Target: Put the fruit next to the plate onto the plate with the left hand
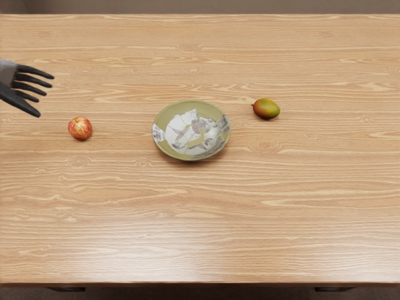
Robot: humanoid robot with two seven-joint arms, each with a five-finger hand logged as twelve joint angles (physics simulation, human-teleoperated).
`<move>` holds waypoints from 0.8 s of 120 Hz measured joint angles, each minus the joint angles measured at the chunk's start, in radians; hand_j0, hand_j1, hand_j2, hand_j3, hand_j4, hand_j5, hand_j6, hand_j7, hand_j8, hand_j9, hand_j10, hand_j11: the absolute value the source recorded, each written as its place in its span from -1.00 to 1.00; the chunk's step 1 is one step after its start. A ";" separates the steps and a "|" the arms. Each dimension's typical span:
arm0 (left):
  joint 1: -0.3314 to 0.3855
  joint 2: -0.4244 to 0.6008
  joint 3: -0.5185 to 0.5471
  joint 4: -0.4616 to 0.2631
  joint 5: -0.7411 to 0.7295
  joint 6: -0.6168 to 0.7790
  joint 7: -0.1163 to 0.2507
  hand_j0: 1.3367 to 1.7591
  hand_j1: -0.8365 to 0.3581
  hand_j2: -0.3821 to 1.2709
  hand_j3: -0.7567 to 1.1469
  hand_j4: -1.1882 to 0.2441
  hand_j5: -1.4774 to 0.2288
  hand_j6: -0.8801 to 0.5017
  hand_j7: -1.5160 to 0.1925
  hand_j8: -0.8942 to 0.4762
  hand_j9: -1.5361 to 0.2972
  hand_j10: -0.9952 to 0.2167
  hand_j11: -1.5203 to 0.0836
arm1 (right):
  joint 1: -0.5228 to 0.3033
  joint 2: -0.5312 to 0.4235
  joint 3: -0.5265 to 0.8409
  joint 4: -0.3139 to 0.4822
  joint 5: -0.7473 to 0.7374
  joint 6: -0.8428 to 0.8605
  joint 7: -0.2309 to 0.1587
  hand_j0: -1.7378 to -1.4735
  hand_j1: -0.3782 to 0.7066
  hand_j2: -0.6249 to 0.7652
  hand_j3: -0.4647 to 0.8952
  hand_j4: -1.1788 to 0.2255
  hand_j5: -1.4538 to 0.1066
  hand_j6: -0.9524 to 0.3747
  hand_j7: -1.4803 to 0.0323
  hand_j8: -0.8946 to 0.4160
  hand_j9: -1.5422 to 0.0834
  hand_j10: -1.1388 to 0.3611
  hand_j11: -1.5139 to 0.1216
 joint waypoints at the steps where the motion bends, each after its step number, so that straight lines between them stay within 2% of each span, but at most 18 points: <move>1: 0.000 0.000 0.000 0.000 0.003 0.000 0.000 0.52 0.48 -0.48 -0.20 0.31 0.35 -0.09 0.39 -0.06 0.32 0.23 0.49 | 0.000 0.000 0.000 0.000 0.000 0.000 0.000 -0.40 -0.87 -0.11 -0.32 0.63 0.81 0.39 0.90 0.32 0.84 0.47 0.80; 20: 0.002 -0.001 0.000 -0.009 0.078 0.000 0.004 0.52 0.47 -0.48 -0.20 0.30 0.34 -0.10 0.39 -0.07 0.31 0.22 0.48 | -0.010 0.000 -0.002 0.000 0.001 -0.001 0.000 -0.40 -0.87 -0.11 -0.32 0.63 0.81 0.39 0.90 0.32 0.85 0.47 0.80; 37: 0.046 0.014 0.002 -0.107 0.214 0.013 0.004 0.52 0.48 -0.48 -0.20 0.30 0.35 -0.10 0.39 -0.07 0.32 0.22 0.49 | -0.018 0.000 -0.004 -0.001 0.001 -0.001 0.000 -0.40 -0.87 -0.11 -0.32 0.63 0.81 0.39 0.90 0.32 0.85 0.47 0.80; 47: 0.040 0.032 0.018 -0.154 0.251 0.044 0.003 0.52 0.48 -0.48 -0.20 0.30 0.35 -0.09 0.39 -0.07 0.32 0.22 0.49 | -0.019 0.000 -0.004 -0.001 0.001 -0.001 0.000 -0.40 -0.87 -0.11 -0.32 0.63 0.81 0.39 0.90 0.32 0.84 0.47 0.80; 50: 0.016 0.032 0.042 -0.175 0.260 0.084 0.002 0.52 0.48 -0.47 -0.21 0.30 0.35 -0.10 0.39 -0.07 0.32 0.22 0.49 | -0.019 0.000 -0.004 -0.001 0.001 -0.001 0.000 -0.40 -0.87 -0.11 -0.32 0.63 0.81 0.39 0.90 0.32 0.85 0.47 0.80; 55: -0.076 0.011 0.123 -0.207 0.271 0.189 0.000 0.52 0.48 -0.47 -0.21 0.30 0.35 -0.09 0.39 -0.07 0.32 0.22 0.49 | -0.019 0.000 -0.004 -0.001 0.001 -0.001 0.000 -0.40 -0.87 -0.11 -0.32 0.63 0.81 0.39 0.90 0.32 0.85 0.47 0.80; 59: -0.106 0.000 0.196 -0.232 0.278 0.288 -0.001 0.52 0.48 -0.48 -0.20 0.31 0.35 -0.09 0.39 -0.06 0.32 0.23 0.49 | -0.020 0.000 -0.004 -0.001 0.001 -0.001 0.000 -0.40 -0.87 -0.11 -0.32 0.63 0.81 0.39 0.90 0.32 0.85 0.47 0.80; 79: -0.123 -0.162 0.455 -0.263 0.366 0.717 -0.004 0.52 0.48 -0.47 -0.20 0.30 0.34 -0.10 0.39 -0.07 0.32 0.22 0.48 | -0.020 0.000 -0.005 -0.001 0.001 -0.001 0.000 -0.40 -0.87 -0.11 -0.32 0.63 0.81 0.39 0.90 0.32 0.85 0.47 0.80; 96: -0.133 -0.250 0.566 -0.250 0.390 0.861 -0.004 0.52 0.47 -0.47 -0.20 0.30 0.34 -0.10 0.39 -0.07 0.31 0.22 0.48 | -0.020 0.000 -0.005 -0.001 0.001 -0.001 0.000 -0.40 -0.87 -0.11 -0.32 0.63 0.81 0.39 0.90 0.32 0.85 0.47 0.80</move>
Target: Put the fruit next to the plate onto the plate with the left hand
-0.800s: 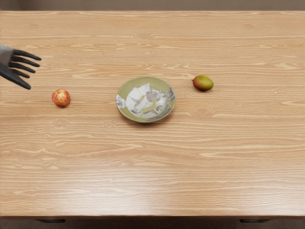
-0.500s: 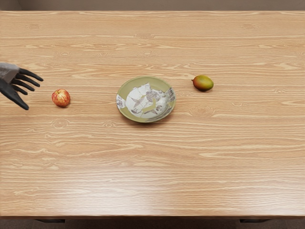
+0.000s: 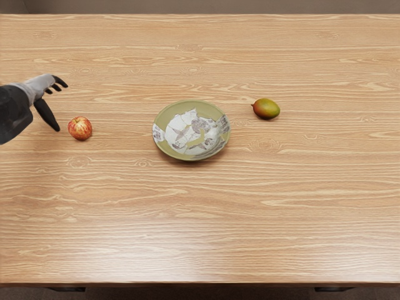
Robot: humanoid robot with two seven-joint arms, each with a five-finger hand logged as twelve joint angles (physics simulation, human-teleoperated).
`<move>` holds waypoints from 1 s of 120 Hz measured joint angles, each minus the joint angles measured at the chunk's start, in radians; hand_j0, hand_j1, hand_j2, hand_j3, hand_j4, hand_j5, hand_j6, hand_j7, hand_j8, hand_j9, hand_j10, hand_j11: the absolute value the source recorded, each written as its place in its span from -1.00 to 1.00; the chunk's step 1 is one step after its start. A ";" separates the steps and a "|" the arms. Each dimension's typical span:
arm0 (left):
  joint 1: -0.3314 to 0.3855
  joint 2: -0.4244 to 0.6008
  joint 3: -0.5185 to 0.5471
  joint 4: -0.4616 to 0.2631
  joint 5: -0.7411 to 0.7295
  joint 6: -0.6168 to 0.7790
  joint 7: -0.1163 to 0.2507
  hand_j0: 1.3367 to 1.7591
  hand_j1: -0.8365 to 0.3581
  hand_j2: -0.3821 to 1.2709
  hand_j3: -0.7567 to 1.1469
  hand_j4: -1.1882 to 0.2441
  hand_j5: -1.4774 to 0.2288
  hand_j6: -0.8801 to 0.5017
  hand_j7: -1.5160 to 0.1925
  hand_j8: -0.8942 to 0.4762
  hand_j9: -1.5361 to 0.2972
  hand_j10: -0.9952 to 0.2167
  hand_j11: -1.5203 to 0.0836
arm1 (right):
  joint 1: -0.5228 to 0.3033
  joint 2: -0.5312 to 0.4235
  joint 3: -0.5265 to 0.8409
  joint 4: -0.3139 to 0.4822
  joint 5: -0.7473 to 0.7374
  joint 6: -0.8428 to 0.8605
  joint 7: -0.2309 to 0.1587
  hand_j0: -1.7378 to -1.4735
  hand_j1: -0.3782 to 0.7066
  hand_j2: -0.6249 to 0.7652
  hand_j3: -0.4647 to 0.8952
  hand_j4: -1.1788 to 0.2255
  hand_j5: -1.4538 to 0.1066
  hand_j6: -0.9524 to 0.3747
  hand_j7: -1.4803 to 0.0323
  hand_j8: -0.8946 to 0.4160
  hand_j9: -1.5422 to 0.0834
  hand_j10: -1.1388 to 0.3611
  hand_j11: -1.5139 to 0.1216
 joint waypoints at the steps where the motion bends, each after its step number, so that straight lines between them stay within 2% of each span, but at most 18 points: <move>1: 0.001 -0.005 0.004 0.001 0.001 0.004 0.000 0.52 0.47 -0.47 -0.20 0.30 0.34 -0.10 0.38 -0.07 0.31 0.22 0.48 | 0.000 0.000 0.000 0.000 0.000 0.000 0.000 -0.40 -0.87 -0.11 -0.32 0.63 0.81 0.39 0.90 0.32 0.85 0.47 0.80; 22: -0.008 -0.096 0.078 0.014 -0.005 0.042 0.001 0.52 0.46 -0.47 -0.20 0.29 0.33 -0.11 0.38 -0.08 0.31 0.21 0.47 | 0.000 0.000 0.000 0.000 0.000 0.000 0.000 -0.40 -0.87 -0.11 -0.32 0.63 0.81 0.39 0.90 0.32 0.84 0.47 0.80; 44: -0.018 -0.103 0.115 -0.014 -0.029 0.037 0.003 0.52 0.45 -0.47 -0.20 0.28 0.33 -0.12 0.37 -0.09 0.30 0.20 0.46 | 0.000 0.000 0.000 0.000 0.000 0.000 0.000 -0.40 -0.87 -0.11 -0.32 0.63 0.81 0.39 0.90 0.32 0.85 0.48 0.80; 56: -0.024 -0.140 0.138 -0.020 -0.037 0.037 0.004 0.52 0.43 -0.47 -0.20 0.27 0.31 -0.13 0.35 -0.10 0.28 0.18 0.45 | 0.000 0.000 0.000 0.000 0.000 0.000 0.000 -0.40 -0.87 -0.11 -0.32 0.63 0.81 0.39 0.90 0.32 0.85 0.47 0.80; 84: -0.026 -0.192 0.182 0.002 -0.043 0.048 0.006 0.52 0.27 -0.45 -0.20 0.16 0.18 -0.25 0.23 -0.22 0.17 0.05 0.31 | 0.000 0.000 0.000 0.000 0.000 0.000 0.000 -0.40 -0.87 -0.11 -0.32 0.63 0.81 0.39 0.90 0.32 0.85 0.47 0.80; 120: -0.025 -0.190 0.208 0.014 -0.043 0.050 0.009 0.52 0.09 -0.43 -0.21 0.04 0.05 -0.37 0.10 -0.35 0.05 -0.09 0.18 | 0.000 0.000 0.000 0.000 0.000 0.000 0.000 -0.40 -0.87 -0.11 -0.32 0.63 0.81 0.39 0.90 0.32 0.85 0.47 0.80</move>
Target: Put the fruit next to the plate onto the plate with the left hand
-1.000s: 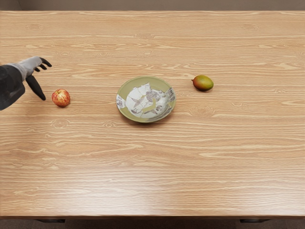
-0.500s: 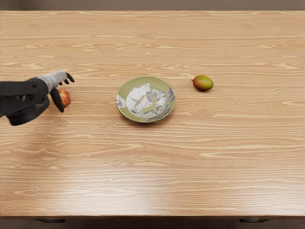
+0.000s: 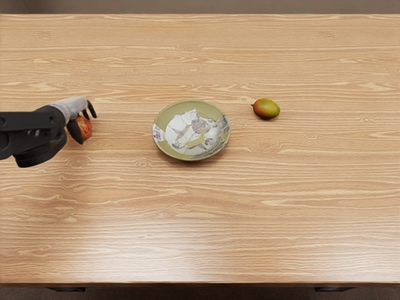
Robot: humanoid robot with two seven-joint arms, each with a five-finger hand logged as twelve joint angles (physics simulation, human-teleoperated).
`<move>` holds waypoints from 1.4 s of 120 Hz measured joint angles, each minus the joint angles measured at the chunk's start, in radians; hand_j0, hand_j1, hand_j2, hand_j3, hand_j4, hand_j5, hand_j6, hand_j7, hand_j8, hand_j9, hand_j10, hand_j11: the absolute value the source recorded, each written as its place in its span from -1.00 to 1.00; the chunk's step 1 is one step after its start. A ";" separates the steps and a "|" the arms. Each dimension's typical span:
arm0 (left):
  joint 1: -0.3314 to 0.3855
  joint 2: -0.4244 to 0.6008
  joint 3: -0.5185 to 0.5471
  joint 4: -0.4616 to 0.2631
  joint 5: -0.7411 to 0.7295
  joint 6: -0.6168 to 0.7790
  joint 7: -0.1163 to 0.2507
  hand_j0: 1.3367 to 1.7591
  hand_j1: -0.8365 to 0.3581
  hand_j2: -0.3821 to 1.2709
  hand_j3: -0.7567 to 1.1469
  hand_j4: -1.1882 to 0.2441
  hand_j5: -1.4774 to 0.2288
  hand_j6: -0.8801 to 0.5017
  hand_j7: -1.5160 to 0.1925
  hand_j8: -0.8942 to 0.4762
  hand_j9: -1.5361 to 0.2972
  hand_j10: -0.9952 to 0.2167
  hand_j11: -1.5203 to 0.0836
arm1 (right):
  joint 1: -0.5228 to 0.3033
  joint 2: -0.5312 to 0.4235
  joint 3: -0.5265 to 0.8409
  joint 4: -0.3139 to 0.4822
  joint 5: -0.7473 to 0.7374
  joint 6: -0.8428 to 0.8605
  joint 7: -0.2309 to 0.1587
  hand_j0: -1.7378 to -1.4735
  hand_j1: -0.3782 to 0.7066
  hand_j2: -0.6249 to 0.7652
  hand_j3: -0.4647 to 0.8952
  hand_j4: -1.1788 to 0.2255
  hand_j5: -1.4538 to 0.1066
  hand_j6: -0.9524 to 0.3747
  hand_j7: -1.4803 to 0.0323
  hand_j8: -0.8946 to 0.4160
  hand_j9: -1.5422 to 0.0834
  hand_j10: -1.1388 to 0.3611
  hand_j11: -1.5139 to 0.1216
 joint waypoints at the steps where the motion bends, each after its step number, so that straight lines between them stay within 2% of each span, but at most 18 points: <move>1: 0.000 0.000 0.000 0.000 0.000 0.000 0.000 0.52 0.09 -0.43 -0.21 0.03 0.05 -0.37 0.10 -0.35 0.04 -0.10 0.17 | 0.000 0.000 0.000 0.000 0.000 0.000 0.000 -0.40 -0.87 -0.11 -0.32 0.63 0.81 0.39 0.90 0.32 0.85 0.47 0.80; 24: 0.002 0.002 0.013 0.001 0.000 -0.001 0.001 0.52 0.03 -0.42 -0.21 -0.01 0.00 -0.42 0.05 -0.40 0.00 -0.15 0.12 | 0.000 0.000 0.000 0.000 0.000 0.000 0.000 -0.40 -0.87 -0.11 -0.32 0.63 0.81 0.39 0.90 0.32 0.85 0.47 0.80; 62: 0.000 0.000 0.030 0.001 0.003 -0.011 0.001 0.51 -0.03 -0.35 -0.20 -0.17 -0.10 -0.35 -0.10 -0.35 -0.15 -0.29 -0.04 | 0.000 0.000 0.000 0.000 0.000 0.000 0.000 -0.40 -0.87 -0.11 -0.32 0.63 0.81 0.39 0.90 0.32 0.85 0.47 0.80; 75: -0.010 0.000 0.034 -0.002 0.001 -0.014 0.002 0.51 -0.04 -0.20 -0.20 -0.23 -0.19 -0.36 -0.19 -0.36 -0.22 -0.38 -0.13 | 0.000 0.000 0.000 0.000 0.000 0.000 0.000 -0.40 -0.87 -0.11 -0.32 0.63 0.81 0.39 0.90 0.32 0.85 0.47 0.80; 83: -0.026 -0.001 0.035 -0.003 -0.001 -0.015 0.002 0.51 -0.06 -0.10 -0.20 -0.24 -0.24 -0.37 -0.22 -0.37 -0.25 -0.41 -0.17 | 0.000 0.000 0.000 0.000 0.000 0.000 0.000 -0.40 -0.87 -0.11 -0.32 0.63 0.81 0.39 0.90 0.32 0.85 0.47 0.80; 124: -0.114 -0.064 0.036 -0.004 -0.007 -0.018 0.006 0.50 -0.11 -0.05 -0.21 -0.15 -0.37 -0.28 -0.28 -0.30 -0.32 -0.47 -0.24 | 0.000 0.000 0.000 0.000 0.000 0.000 0.000 -0.40 -0.87 -0.11 -0.32 0.63 0.81 0.39 0.90 0.32 0.84 0.47 0.80; 131: -0.128 -0.077 0.036 -0.003 -0.007 -0.018 0.010 0.50 -0.11 -0.11 -0.21 -0.14 -0.38 -0.26 -0.28 -0.29 -0.32 -0.48 -0.24 | 0.000 0.000 0.000 0.000 0.000 0.000 0.000 -0.40 -0.87 -0.11 -0.32 0.63 0.81 0.39 0.90 0.32 0.84 0.47 0.80; 136: -0.138 -0.089 0.037 -0.003 -0.009 -0.018 0.012 0.50 -0.21 0.05 -0.21 -0.09 -0.40 -0.22 -0.29 -0.23 -0.32 -0.46 -0.25 | 0.000 0.000 0.000 0.000 0.000 0.000 0.000 -0.40 -0.87 -0.11 -0.32 0.63 0.81 0.39 0.90 0.32 0.84 0.47 0.80; 146: -0.160 -0.117 0.036 -0.003 -0.009 -0.014 0.014 0.50 -0.18 -0.03 -0.21 -0.10 -0.41 -0.22 -0.28 -0.24 -0.33 -0.46 -0.25 | 0.000 0.000 0.000 0.000 0.000 0.000 0.000 -0.40 -0.87 -0.11 -0.32 0.63 0.81 0.39 0.90 0.32 0.84 0.47 0.80; 168: -0.191 -0.159 0.035 0.000 -0.008 -0.005 0.015 0.50 -0.13 -0.06 -0.21 -0.16 -0.39 -0.27 -0.29 -0.26 -0.33 -0.47 -0.25 | 0.000 0.000 0.000 0.000 0.000 0.000 0.000 -0.40 -0.87 -0.11 -0.32 0.63 0.81 0.39 0.90 0.32 0.84 0.47 0.80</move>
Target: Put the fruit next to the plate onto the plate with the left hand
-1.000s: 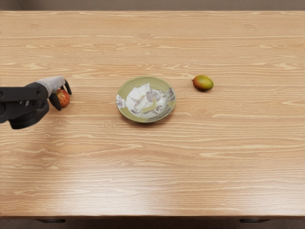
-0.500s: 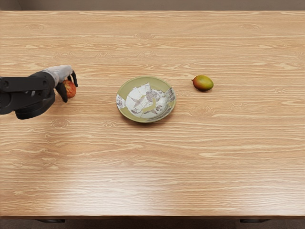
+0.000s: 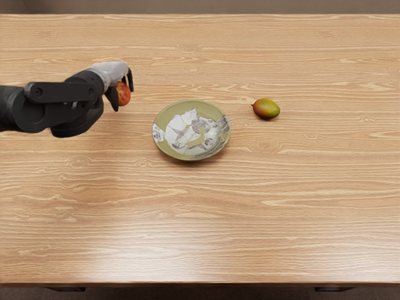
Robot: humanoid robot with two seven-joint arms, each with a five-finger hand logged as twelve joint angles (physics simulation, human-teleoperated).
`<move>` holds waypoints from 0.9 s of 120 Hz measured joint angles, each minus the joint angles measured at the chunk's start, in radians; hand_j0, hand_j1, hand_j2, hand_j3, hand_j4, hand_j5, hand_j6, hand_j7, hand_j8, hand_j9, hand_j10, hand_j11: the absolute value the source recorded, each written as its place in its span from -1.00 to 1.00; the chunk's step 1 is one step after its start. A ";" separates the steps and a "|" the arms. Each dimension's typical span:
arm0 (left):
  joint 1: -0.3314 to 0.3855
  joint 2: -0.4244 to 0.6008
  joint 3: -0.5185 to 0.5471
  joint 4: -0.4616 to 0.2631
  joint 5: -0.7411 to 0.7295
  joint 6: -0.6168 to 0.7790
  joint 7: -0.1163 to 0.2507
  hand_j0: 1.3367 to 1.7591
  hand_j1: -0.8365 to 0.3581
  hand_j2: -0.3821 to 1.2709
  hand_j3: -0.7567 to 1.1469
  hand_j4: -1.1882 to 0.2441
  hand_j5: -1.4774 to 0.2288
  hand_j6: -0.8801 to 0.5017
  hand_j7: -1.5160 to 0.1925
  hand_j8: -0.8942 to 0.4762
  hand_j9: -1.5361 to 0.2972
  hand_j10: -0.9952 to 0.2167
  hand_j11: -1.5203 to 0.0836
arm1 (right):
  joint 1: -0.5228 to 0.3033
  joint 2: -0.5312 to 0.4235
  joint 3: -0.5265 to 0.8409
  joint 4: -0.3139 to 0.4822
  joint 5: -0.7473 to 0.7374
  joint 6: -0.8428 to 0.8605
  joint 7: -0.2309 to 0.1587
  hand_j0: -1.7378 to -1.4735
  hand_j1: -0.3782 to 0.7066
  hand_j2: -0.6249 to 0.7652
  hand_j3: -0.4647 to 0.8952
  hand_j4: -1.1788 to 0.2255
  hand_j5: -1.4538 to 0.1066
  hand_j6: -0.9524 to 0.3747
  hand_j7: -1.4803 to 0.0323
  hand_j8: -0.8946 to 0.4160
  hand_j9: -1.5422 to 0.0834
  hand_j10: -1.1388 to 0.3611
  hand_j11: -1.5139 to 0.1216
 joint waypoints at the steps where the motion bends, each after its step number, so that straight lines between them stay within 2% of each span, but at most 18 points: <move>1: -0.002 -0.002 0.000 0.000 -0.001 0.000 0.000 0.50 -0.13 -0.05 -0.21 -0.16 -0.39 -0.27 -0.29 -0.26 -0.33 -0.47 -0.25 | 0.000 0.000 0.000 0.000 0.000 0.000 0.000 -0.40 -0.87 -0.11 -0.32 0.63 0.81 0.39 0.90 0.32 0.84 0.47 0.80; 14: -0.021 -0.054 -0.002 0.009 -0.009 0.002 0.000 0.50 -0.09 -0.09 -0.21 -0.21 -0.38 -0.29 -0.30 -0.29 -0.33 -0.48 -0.25 | 0.000 0.000 0.000 0.000 0.000 0.000 0.000 -0.40 -0.87 -0.11 -0.32 0.63 0.81 0.39 0.90 0.32 0.84 0.47 0.80; 23: -0.035 -0.083 -0.004 0.014 -0.028 0.004 0.001 0.51 -0.11 -0.02 -0.21 -0.23 -0.37 -0.30 -0.29 -0.33 -0.32 -0.49 -0.25 | 0.000 0.000 0.000 0.000 0.000 0.000 0.000 -0.40 -0.87 -0.11 -0.32 0.63 0.81 0.39 0.90 0.32 0.84 0.47 0.80; 27: -0.041 -0.096 -0.004 0.016 -0.038 0.004 0.001 0.51 -0.14 0.01 -0.21 -0.23 -0.38 -0.28 -0.30 -0.27 -0.32 -0.49 -0.25 | 0.000 0.000 0.000 0.000 0.000 0.000 0.000 -0.40 -0.87 -0.11 -0.32 0.63 0.81 0.39 0.90 0.32 0.85 0.48 0.80; 36: -0.044 -0.117 -0.005 0.018 -0.054 0.005 0.000 0.51 -0.16 0.05 -0.21 -0.23 -0.37 -0.29 -0.30 -0.28 -0.33 -0.48 -0.25 | 0.000 0.000 0.000 0.000 0.000 0.000 0.000 -0.40 -0.87 -0.11 -0.32 0.63 0.81 0.39 0.90 0.32 0.84 0.47 0.80; 51: -0.057 -0.154 -0.005 0.020 -0.085 0.006 0.000 0.51 -0.13 0.09 -0.21 -0.26 -0.37 -0.32 -0.30 -0.36 -0.32 -0.49 -0.25 | 0.000 0.000 0.000 0.000 0.000 0.000 0.000 -0.40 -0.87 -0.11 -0.32 0.63 0.81 0.39 0.90 0.32 0.84 0.47 0.80; 89: -0.073 -0.222 -0.009 0.015 -0.133 0.003 -0.002 0.52 -0.04 -0.01 -0.20 -0.29 -0.36 -0.39 -0.31 -0.40 -0.32 -0.50 -0.25 | 0.000 0.000 0.000 0.000 0.000 0.000 0.000 -0.40 -0.87 -0.11 -0.32 0.63 0.81 0.39 0.90 0.32 0.84 0.47 0.80; 108: -0.066 -0.241 -0.008 0.011 -0.157 -0.005 -0.002 0.51 -0.08 0.03 -0.20 -0.29 -0.36 -0.37 -0.31 -0.40 -0.32 -0.49 -0.24 | 0.000 0.000 0.000 0.000 0.000 0.000 0.000 -0.40 -0.87 -0.11 -0.32 0.63 0.81 0.39 0.90 0.32 0.84 0.47 0.80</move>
